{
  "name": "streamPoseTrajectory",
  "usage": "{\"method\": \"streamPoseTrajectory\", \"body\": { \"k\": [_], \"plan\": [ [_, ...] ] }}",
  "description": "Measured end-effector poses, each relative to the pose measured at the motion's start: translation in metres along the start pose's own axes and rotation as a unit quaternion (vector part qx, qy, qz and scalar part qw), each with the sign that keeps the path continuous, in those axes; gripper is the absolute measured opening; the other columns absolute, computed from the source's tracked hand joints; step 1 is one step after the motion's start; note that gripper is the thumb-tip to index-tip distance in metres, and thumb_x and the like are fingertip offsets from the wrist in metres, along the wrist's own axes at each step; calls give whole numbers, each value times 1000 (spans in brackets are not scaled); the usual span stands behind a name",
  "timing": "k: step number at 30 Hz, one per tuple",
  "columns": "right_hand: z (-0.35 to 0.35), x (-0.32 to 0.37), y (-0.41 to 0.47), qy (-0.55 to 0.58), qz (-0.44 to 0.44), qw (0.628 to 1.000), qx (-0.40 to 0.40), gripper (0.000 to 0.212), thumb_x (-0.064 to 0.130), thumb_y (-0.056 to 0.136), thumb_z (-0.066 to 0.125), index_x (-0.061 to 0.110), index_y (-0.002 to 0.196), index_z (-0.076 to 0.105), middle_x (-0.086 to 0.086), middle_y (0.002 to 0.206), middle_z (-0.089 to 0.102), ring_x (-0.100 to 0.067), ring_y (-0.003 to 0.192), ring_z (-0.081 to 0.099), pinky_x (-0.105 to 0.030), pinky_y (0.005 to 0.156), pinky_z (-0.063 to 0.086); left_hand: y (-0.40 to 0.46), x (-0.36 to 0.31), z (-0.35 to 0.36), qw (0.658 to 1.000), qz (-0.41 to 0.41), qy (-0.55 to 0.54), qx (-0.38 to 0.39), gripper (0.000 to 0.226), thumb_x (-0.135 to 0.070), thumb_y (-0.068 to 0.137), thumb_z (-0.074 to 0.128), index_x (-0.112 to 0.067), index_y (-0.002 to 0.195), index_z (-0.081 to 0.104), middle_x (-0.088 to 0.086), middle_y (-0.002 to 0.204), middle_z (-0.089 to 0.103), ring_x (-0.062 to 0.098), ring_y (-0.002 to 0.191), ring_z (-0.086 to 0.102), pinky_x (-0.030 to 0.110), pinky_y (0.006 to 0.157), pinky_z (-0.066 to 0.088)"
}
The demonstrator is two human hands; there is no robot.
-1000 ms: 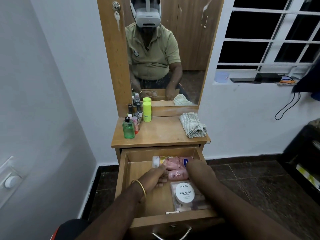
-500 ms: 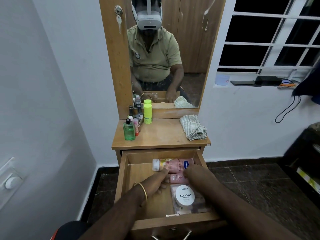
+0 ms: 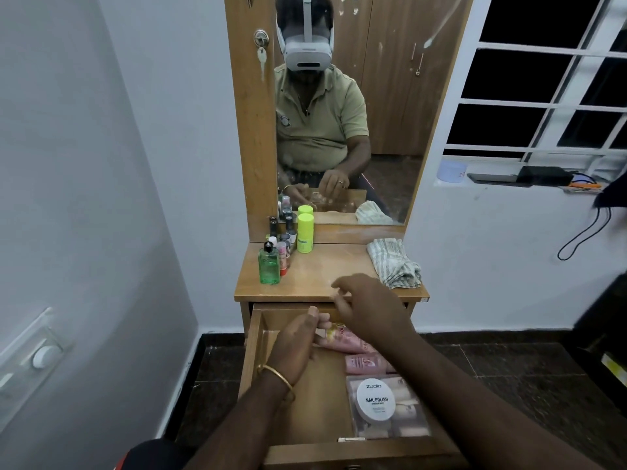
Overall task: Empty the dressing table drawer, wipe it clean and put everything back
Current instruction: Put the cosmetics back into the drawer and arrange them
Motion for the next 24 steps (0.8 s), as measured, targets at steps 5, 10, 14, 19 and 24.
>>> {"method": "streamPoseTrajectory", "body": {
  "k": [5,10,14,19,24],
  "plan": [
    [-3,33,37,46,-19,998,-45,35,29,90,64,28,125,63,8,119,64,-13,103,60,-27,79,48,1,-11,-20,989,43,-66,-127,44,-42,102,35,-17,102,71,-1,91,75,13,73,67,21,55,47],
    [-6,34,90,15,4,996,-90,43,21,87,66,24,130,57,1,127,60,-22,111,59,-41,87,54,2,-13,-29,979,43,-87,-179,36,-37,103,36,-23,97,69,-4,93,74,15,75,65,27,60,45],
    [2,27,126,-72,15,995,-64,60,17,83,70,25,138,46,-4,124,54,-28,108,58,-43,78,55,0,-14,-29,977,46,-96,-185,36,-36,103,37,-22,96,69,-5,91,74,12,73,65,25,60,46],
    [20,21,142,-112,-3,993,-35,49,25,83,70,24,129,55,-3,120,53,-27,104,59,-37,72,51,1,-13,-28,974,50,-107,-191,34,-32,103,38,-20,95,70,-4,90,74,10,70,63,20,56,45],
    [20,21,142,-52,19,993,-100,32,39,83,72,16,103,65,-3,101,64,-23,90,61,-35,67,50,3,-13,-28,975,58,-101,-187,34,-30,104,38,-20,96,70,-3,91,74,9,70,64,20,57,45]
  ]
}}
Point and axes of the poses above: each hand's wrist, its own y-axis towards the middle knuckle, its own z-axis out of the palm, x = y × z, the point moved 4 cm from there along y, towards the middle knuckle
